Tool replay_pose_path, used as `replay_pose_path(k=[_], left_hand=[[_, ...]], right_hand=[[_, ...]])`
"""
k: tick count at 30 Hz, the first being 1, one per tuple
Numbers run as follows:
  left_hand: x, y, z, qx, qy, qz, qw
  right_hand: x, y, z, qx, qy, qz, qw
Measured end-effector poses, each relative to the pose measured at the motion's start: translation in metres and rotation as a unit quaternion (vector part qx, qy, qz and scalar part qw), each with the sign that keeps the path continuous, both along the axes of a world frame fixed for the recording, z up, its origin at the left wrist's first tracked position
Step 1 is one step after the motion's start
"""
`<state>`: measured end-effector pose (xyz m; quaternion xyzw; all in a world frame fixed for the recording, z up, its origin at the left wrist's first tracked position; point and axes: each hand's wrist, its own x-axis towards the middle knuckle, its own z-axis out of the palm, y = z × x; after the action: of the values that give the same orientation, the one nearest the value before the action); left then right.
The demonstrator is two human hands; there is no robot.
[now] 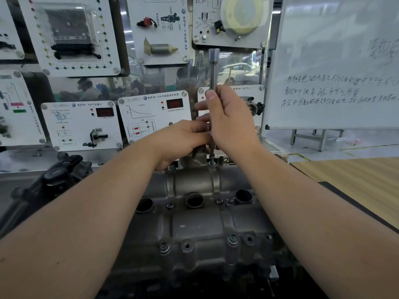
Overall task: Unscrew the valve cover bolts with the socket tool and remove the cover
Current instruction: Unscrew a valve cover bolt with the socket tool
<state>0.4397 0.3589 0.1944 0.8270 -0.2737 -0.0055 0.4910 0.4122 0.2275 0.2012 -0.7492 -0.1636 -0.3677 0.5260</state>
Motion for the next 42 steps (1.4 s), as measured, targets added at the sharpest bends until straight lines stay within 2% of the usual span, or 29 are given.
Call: replay_pose_path(k=[42], left_hand=[[0.0002, -0.0015, -0.0006, 0.025, -0.046, 0.004, 0.999]], right_hand=[[0.0059, -0.0014, -0.0024, 0.033, -0.032, 0.024, 0.999]])
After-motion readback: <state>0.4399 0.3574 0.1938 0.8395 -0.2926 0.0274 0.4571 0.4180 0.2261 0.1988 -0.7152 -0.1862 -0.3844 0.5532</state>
